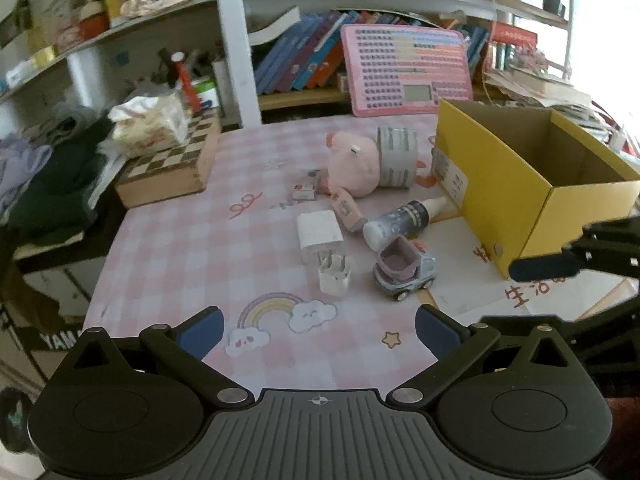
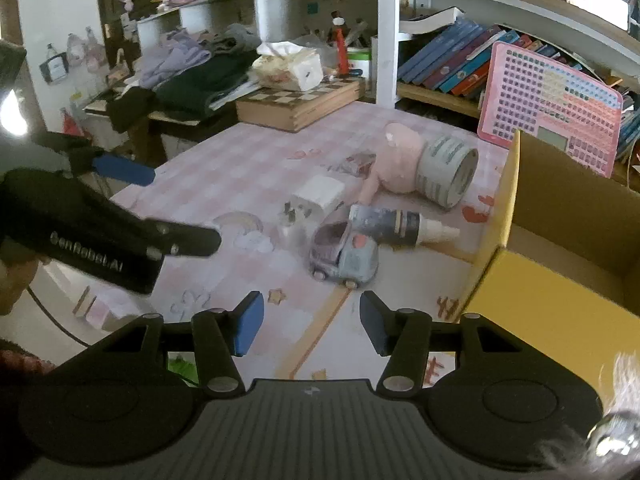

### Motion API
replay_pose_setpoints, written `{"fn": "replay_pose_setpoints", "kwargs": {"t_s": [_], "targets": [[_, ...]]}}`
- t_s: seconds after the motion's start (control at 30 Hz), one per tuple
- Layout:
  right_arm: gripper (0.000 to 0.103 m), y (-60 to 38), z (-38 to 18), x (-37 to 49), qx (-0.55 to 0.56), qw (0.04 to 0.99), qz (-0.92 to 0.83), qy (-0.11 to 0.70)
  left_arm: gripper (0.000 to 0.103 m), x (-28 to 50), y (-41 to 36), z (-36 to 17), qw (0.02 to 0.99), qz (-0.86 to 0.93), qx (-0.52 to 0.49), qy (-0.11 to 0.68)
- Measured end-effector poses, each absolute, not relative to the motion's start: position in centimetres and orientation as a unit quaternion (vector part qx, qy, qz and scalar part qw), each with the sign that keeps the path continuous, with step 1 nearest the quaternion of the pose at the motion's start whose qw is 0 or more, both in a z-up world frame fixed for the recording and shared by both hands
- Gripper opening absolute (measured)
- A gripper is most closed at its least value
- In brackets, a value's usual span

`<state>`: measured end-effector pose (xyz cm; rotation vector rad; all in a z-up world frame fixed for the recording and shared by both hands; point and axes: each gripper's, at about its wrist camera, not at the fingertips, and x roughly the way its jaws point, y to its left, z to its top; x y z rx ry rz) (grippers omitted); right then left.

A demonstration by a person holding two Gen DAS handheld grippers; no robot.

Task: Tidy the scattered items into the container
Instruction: 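Move the right tool to the toy truck while the left tool approaches the white plug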

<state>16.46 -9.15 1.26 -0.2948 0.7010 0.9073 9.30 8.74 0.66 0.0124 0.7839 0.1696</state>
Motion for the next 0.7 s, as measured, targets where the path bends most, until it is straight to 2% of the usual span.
{"fn": "replay_pose_setpoints", "kwargs": {"t_s": [0.7], "targets": [[0.052,-5.4,0.5,20.2,-0.154,0.851,0.359,0.351,0.101,14.6,12.4,-0.8,0.923,0.021,0.010,0.383]]}}
